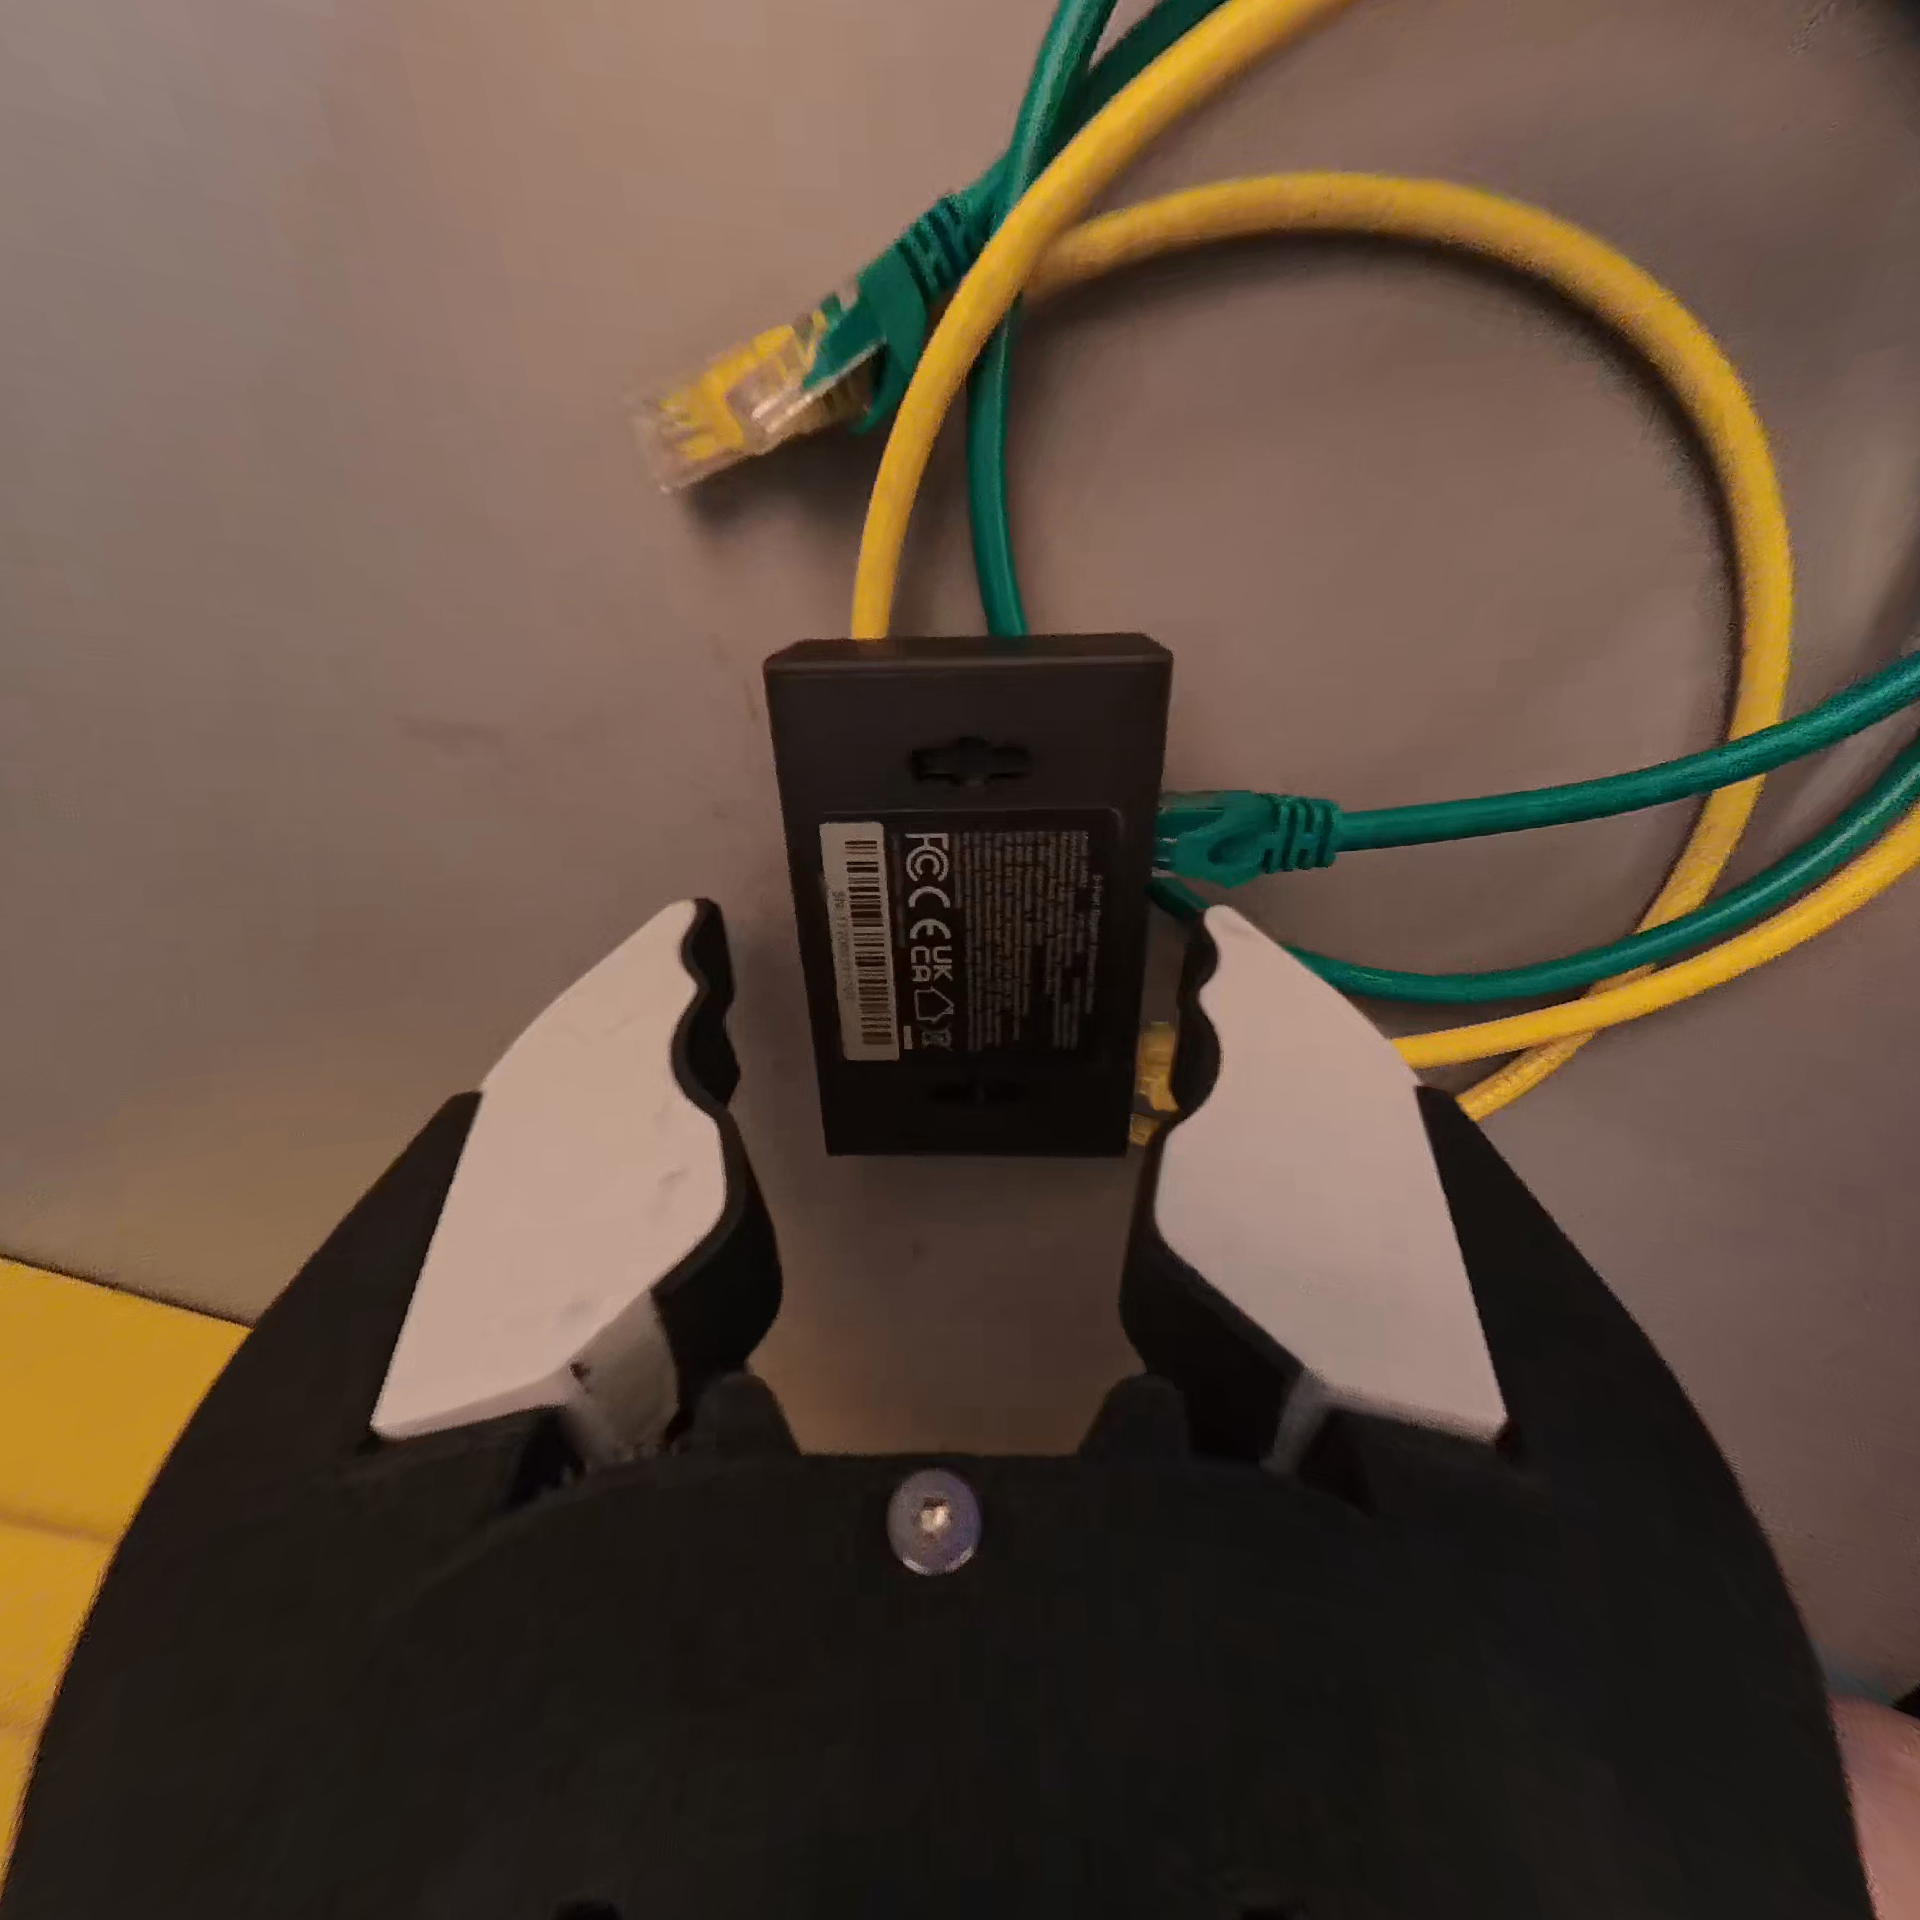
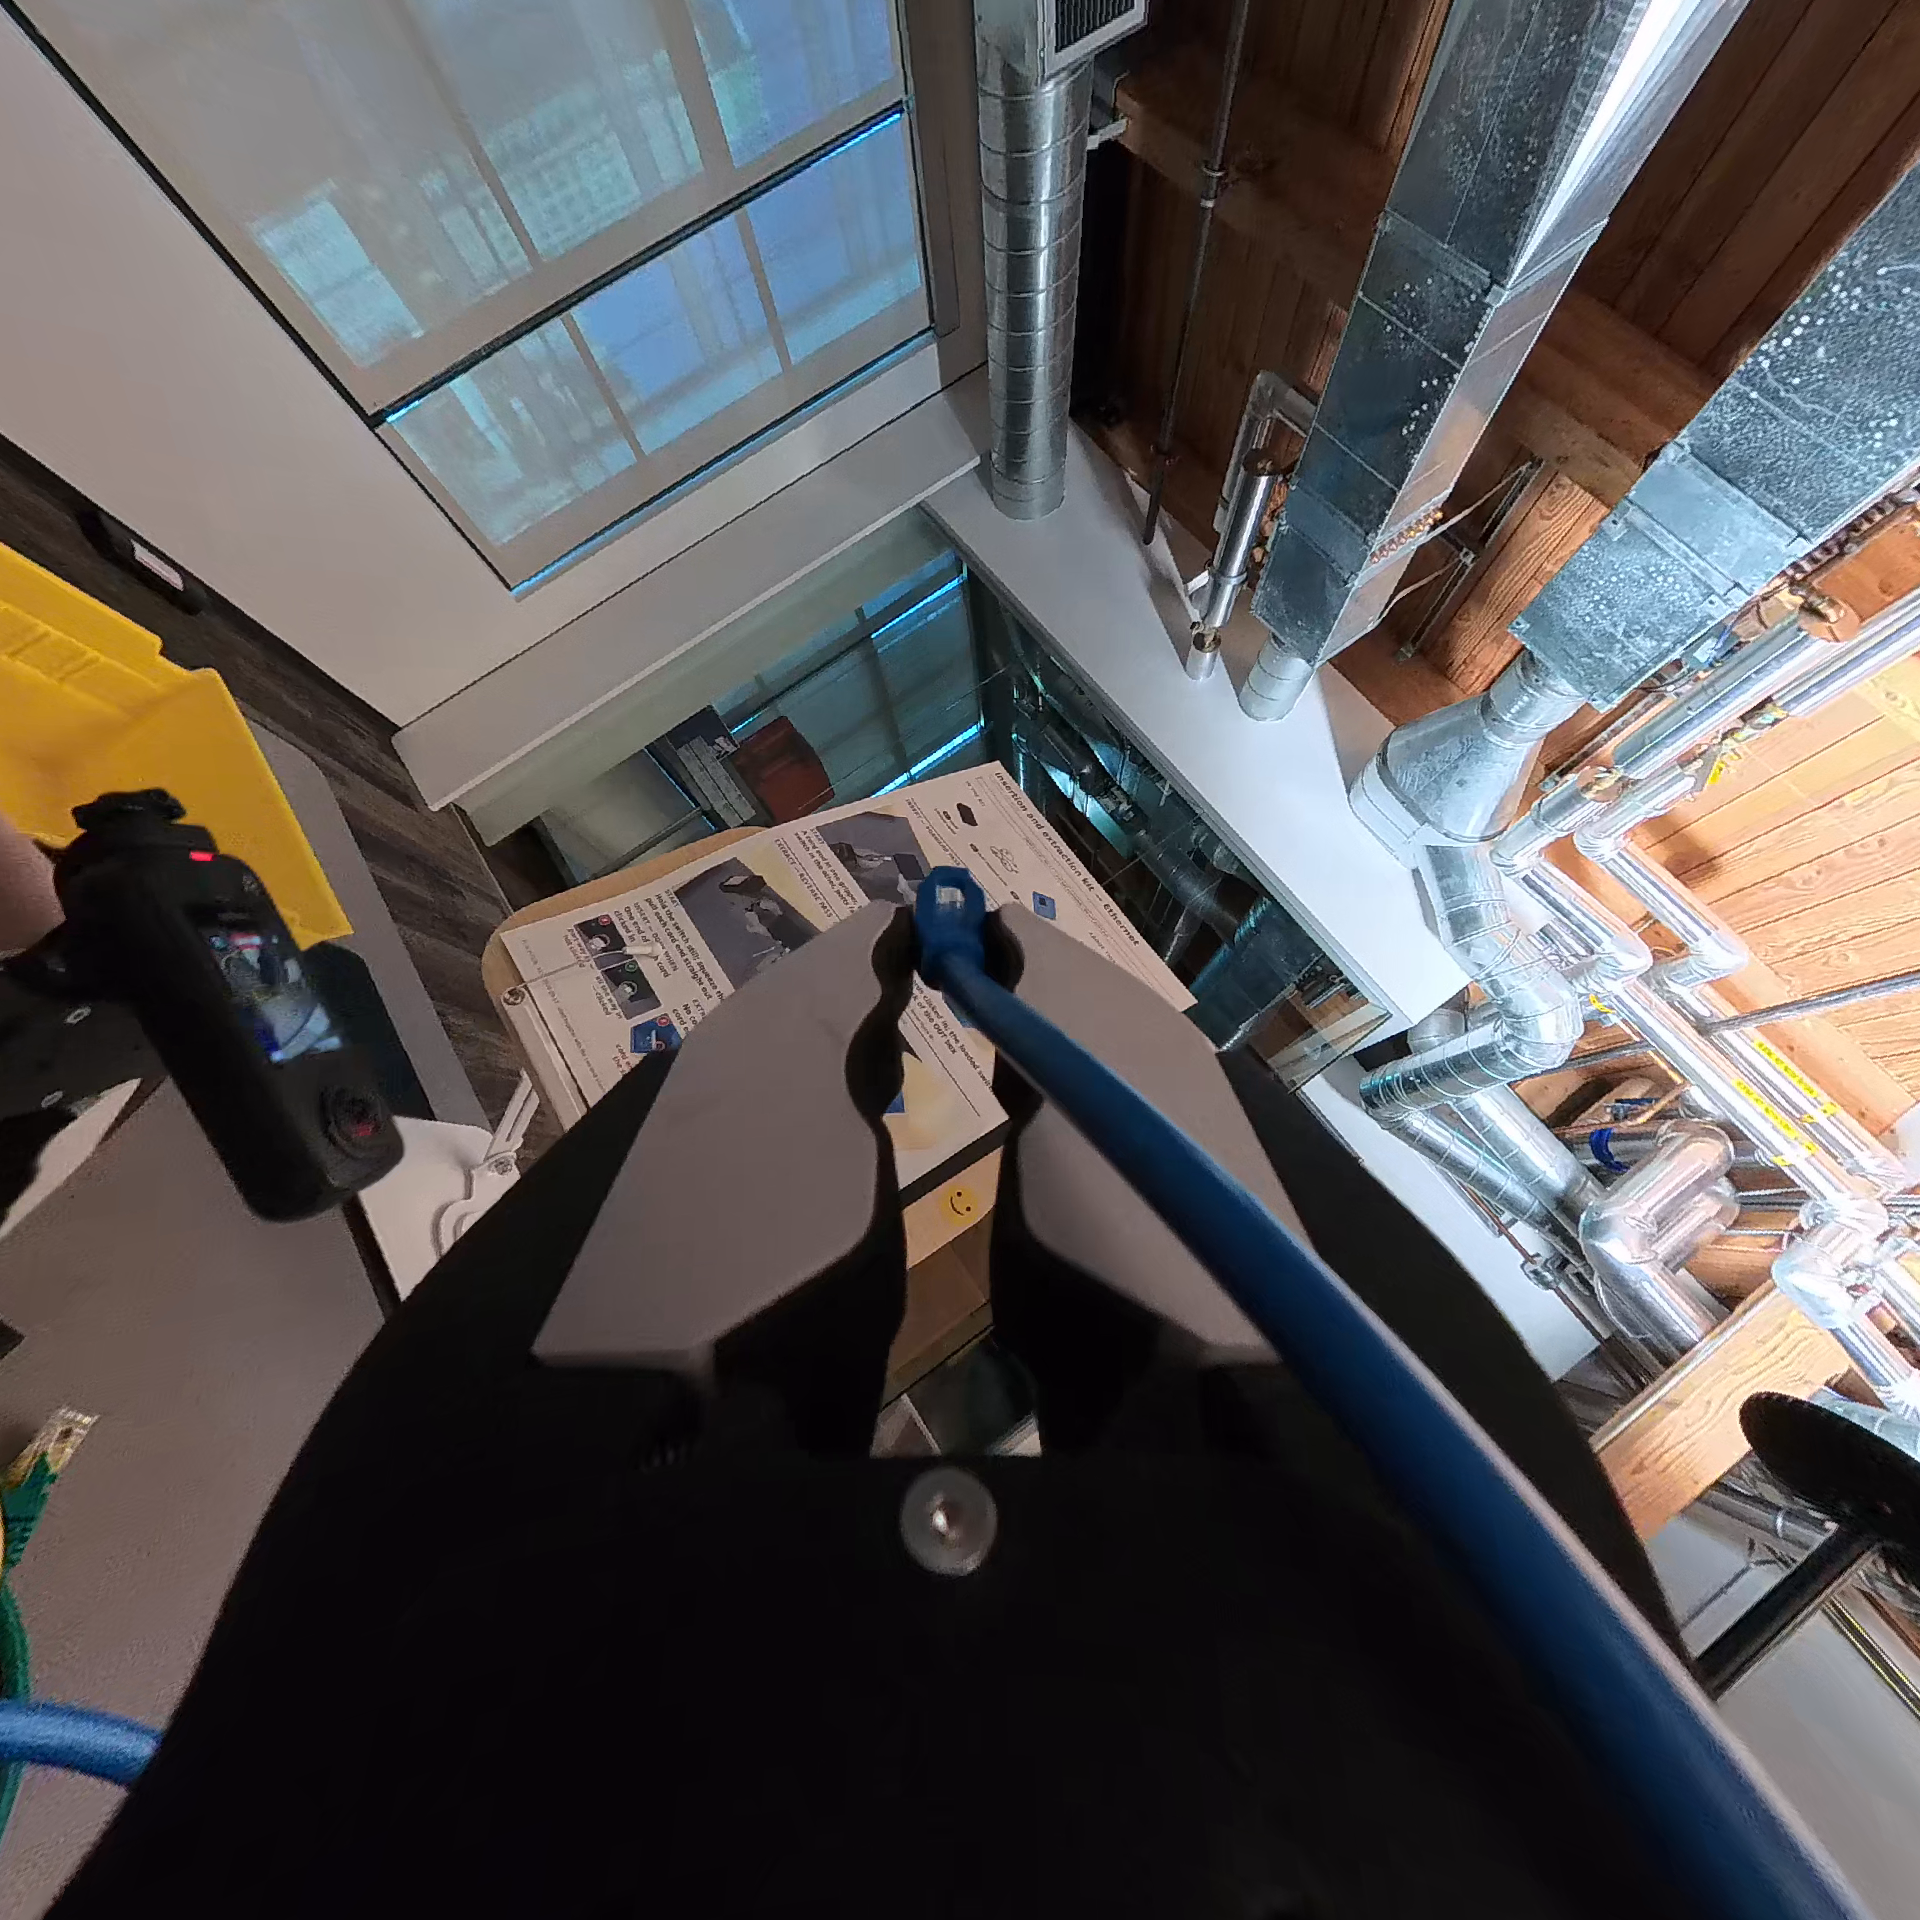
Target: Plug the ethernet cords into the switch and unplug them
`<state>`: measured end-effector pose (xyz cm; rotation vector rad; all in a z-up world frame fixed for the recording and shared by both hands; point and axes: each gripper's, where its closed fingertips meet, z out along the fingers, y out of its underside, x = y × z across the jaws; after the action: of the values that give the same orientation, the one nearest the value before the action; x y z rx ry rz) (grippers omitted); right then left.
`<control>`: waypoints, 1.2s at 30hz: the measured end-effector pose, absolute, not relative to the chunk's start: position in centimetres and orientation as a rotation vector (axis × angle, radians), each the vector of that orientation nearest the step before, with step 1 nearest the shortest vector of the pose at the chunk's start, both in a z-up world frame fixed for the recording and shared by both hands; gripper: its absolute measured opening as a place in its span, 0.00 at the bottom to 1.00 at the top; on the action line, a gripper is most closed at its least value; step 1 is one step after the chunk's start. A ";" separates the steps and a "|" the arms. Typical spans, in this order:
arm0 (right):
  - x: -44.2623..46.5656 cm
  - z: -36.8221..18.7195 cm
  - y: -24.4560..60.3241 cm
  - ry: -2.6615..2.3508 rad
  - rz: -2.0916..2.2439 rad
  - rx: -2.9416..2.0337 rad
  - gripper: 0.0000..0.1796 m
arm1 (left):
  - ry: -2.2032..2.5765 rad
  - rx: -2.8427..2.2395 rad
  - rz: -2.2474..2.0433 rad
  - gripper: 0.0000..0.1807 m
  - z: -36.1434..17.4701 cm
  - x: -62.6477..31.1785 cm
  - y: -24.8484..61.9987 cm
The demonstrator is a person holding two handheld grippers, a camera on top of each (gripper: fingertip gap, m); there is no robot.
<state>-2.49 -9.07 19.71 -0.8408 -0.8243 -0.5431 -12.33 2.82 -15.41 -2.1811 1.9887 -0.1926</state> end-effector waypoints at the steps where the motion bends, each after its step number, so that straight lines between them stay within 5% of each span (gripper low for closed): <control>1: -2.5 19.7 -9.1 -0.825 -0.546 -0.840 0.07 | 1.994 -2.185 -0.178 0.42 -15.7 -12.4 2.9; 4: -2.4 19.8 -9.1 -0.823 -0.546 -0.841 0.07 | 2.013 -2.190 -0.169 0.33 -16.1 -12.4 2.9; 19: -2.2 19.5 -8.6 -0.826 -0.555 -0.857 0.07 | 1.952 -2.186 -0.093 0.34 -14.8 -12.2 4.7; 36: 3.8 19.9 -8.7 -0.727 -0.470 -0.899 0.07 | 1.289 -1.474 -0.550 0.33 10.2 -17.0 3.0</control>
<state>3.77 -8.70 19.94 -0.8991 -0.7270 -0.4695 -17.04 2.96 10.19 -1.4738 1.2891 -0.5497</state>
